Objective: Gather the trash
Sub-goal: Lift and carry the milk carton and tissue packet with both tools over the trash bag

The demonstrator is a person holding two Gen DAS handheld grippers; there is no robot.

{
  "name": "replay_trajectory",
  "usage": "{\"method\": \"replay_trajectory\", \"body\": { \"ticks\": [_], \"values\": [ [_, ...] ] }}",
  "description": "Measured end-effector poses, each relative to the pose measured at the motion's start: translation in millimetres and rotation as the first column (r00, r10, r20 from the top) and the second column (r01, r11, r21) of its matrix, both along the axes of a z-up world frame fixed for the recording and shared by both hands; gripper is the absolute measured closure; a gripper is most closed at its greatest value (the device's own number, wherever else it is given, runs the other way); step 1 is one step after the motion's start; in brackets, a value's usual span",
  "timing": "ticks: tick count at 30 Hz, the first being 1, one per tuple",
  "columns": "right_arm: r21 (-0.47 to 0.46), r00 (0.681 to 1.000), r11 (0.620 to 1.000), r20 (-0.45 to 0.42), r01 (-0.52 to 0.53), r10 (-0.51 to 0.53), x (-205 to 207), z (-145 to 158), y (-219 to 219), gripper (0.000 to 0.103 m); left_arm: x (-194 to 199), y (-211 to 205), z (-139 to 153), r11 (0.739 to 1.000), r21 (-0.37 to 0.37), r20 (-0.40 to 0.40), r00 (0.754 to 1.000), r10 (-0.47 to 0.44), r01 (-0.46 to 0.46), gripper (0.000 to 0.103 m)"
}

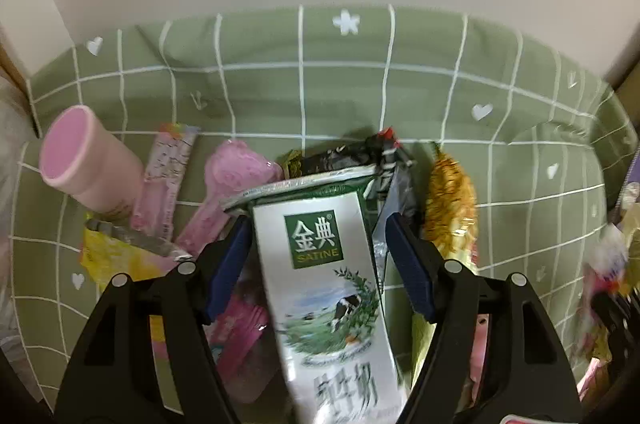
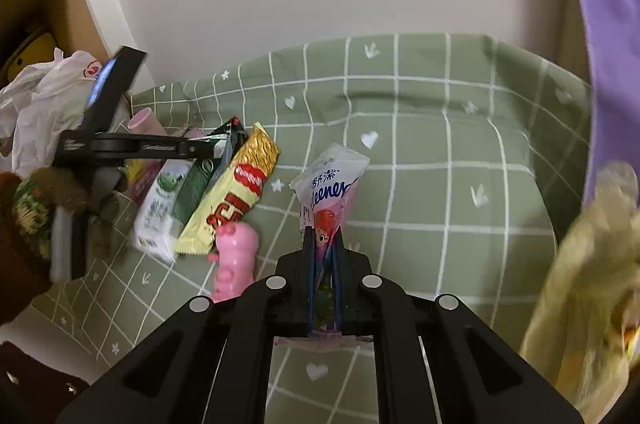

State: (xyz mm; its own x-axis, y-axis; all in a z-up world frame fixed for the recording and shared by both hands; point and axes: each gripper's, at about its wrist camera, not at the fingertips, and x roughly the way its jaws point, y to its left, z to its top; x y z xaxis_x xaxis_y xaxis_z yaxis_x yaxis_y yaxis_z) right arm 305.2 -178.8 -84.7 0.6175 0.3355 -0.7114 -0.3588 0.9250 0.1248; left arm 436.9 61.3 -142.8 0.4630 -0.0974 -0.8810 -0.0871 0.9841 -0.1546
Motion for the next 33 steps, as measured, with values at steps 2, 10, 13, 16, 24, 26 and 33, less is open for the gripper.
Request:
{"method": "replay_trajectory", "body": {
  "ticks": [2, 10, 13, 16, 24, 26, 33],
  "values": [
    [0.003, 1.000, 1.000, 0.001, 0.015, -0.015, -7.2, -1.4, -5.7, 0.094, 3.0, -2.4, -7.4, 1.000, -0.002, -0.035, 0.999, 0.003, -0.003, 0.039],
    [0.013, 0.995, 0.998, 0.077, 0.069, -0.070, -37.5, 26.3, -22.1, 0.094, -36.9, 12.1, 53.1, 0.989, -0.145, 0.135, 0.991, -0.007, 0.027, 0.045],
    [0.028, 0.988, 0.995, 0.118, 0.093, -0.096, -50.6, 42.2, -30.3, 0.094, -65.7, 4.2, 95.8, 0.980, -0.169, 0.285, 0.957, -0.055, 0.106, 0.045],
    [0.033, 0.978, 0.992, 0.165, 0.121, -0.125, -61.8, 59.6, -33.1, 0.094, -84.1, -11.5, 136.5, 0.972, -0.141, 0.420, 0.901, -0.111, 0.186, 0.045],
    [0.021, 0.924, 0.973, 0.309, 0.229, -0.224, -99.5, 113.8, -53.4, 0.094, -107.3, -64.2, 217.6, 0.926, -0.052, 0.672, 0.699, -0.245, 0.375, 0.045],
    [0.018, 0.905, 0.962, 0.335, 0.274, -0.264, -111.1, 123.2, -64.4, 0.094, -110.1, -81.0, 230.6, 0.891, -0.070, 0.710, 0.650, -0.272, 0.449, 0.045],
    [0.051, 0.782, 0.861, 0.395, 0.505, -0.482, -164.9, 144.4, -137.4, 0.094, -112.3, -153.0, 249.7, 0.772, -0.073, 0.741, 0.552, -0.382, 0.632, 0.045]
  ]
}}
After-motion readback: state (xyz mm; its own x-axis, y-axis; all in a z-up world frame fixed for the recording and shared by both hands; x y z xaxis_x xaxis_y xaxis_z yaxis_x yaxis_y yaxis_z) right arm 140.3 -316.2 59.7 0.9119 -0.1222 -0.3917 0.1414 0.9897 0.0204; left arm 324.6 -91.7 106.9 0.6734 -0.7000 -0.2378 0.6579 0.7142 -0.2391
